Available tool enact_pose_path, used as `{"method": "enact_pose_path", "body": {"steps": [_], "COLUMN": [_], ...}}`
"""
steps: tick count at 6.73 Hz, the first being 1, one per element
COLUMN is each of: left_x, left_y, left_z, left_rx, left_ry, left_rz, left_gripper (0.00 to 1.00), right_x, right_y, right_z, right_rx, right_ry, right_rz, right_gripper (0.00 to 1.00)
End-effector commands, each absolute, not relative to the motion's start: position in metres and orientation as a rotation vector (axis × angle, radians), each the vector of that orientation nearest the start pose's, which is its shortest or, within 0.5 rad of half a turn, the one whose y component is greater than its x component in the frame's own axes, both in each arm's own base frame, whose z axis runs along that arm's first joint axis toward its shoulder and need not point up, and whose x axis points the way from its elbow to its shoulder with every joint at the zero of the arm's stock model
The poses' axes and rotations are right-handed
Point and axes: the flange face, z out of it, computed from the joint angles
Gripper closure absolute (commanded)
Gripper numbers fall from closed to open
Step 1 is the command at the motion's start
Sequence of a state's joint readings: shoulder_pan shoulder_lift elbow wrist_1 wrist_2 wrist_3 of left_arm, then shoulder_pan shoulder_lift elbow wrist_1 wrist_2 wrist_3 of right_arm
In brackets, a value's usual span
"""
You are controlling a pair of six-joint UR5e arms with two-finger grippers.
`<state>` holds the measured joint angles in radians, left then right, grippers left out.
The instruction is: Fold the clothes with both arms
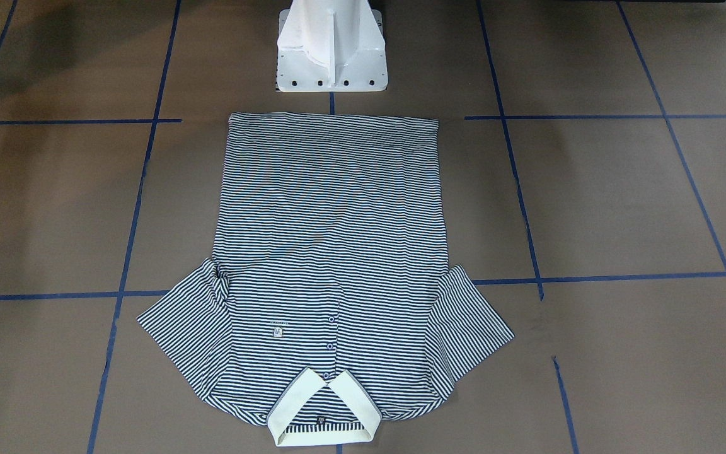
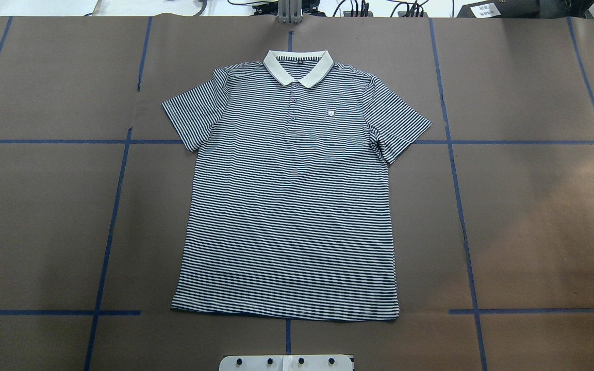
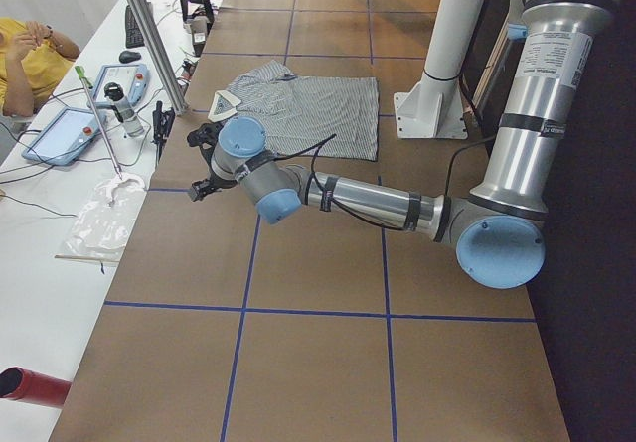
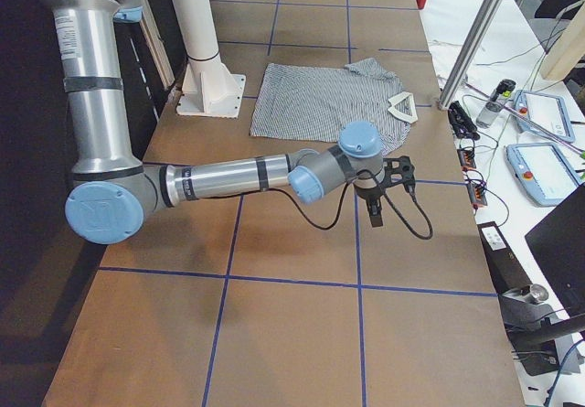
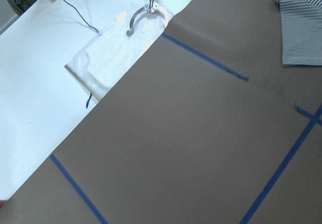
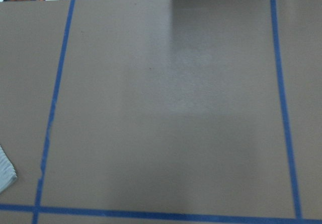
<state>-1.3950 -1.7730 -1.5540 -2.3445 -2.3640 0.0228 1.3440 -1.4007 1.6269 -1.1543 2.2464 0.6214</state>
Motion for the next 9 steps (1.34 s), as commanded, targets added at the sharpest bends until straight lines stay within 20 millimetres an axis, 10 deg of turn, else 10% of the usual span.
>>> {"method": "enact_pose_path", "body": {"steps": [1, 4, 9], "left_x": [0.048, 0.049, 0.050], "left_y": [-0.587, -0.588, -0.588], "left_z": [0.459, 0.459, 0.458], "left_rx": [0.854, 0.854, 0.854], "left_ry": [0.820, 0.819, 0.822], "left_rz": [0.544, 0.545, 0.547], "left_gripper": [0.00, 0.00, 0.00], "right_x": [-0.196, -0.330, -0.399], "right_y": [-0.622, -0.631, -0.607], "right_z": [0.418, 0.397, 0.437], "right_rx": [0.238, 0.277, 0.285], "right_ry": [-0.870, -0.856, -0.779], "right_rz": [0.354, 0.444, 0.395], "right_gripper": [0.25, 0.41, 0.42]}}
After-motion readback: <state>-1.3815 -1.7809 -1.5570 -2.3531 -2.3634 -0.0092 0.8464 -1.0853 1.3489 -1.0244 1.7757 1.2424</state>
